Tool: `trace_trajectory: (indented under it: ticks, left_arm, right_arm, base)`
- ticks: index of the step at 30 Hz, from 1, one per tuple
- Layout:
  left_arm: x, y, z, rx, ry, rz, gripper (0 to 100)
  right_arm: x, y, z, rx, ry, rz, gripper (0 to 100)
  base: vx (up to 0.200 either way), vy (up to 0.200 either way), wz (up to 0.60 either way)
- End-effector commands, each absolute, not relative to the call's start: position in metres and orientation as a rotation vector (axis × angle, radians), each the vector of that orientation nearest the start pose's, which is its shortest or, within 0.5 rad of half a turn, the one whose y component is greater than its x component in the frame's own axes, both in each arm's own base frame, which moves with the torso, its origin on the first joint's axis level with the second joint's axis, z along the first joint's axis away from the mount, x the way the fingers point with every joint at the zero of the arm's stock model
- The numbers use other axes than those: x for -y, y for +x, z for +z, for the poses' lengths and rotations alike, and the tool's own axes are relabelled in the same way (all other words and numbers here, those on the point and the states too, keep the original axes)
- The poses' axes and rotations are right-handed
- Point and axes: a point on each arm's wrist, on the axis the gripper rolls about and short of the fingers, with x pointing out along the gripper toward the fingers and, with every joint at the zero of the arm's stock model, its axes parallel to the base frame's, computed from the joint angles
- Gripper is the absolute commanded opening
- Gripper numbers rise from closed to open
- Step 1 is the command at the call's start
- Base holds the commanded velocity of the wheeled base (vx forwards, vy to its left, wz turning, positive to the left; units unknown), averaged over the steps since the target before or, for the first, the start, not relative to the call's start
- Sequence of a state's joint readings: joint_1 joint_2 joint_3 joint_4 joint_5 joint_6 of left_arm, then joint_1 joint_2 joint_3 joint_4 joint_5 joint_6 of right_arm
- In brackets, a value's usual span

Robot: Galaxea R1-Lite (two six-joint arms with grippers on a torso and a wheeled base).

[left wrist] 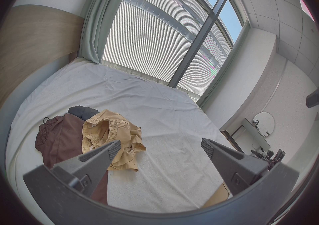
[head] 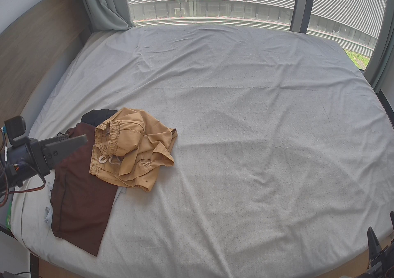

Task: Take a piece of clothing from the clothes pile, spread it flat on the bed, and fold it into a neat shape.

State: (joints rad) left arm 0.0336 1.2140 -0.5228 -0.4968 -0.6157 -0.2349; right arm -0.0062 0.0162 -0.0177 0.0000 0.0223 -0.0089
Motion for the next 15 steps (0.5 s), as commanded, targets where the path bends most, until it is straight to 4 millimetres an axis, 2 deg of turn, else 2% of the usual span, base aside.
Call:
trace_trajectory:
  ticks: [1,4,15]
  left_arm:
    - [0.001,0.197,0.199,-0.294,-0.308,-0.530,100]
    - [-0.003,0.210,0.199,-0.282,-0.308,-0.519,100]
    - [-0.010,0.234,0.195,-0.307,-0.326,-0.539,100]
  right_arm:
    - [-0.001,-0.023,0.076,0.002,-0.009,0.017,100]
    - [-0.001,-0.023,0.076,0.003,-0.011,0.017,100]
    - [-0.001,-0.023,0.076,0.002,-0.011,0.017,100]
  base:
    - [0.000,0.000,0.00]
    - [0.000,0.000,0.00]
    - [0.000,0.000,0.00]
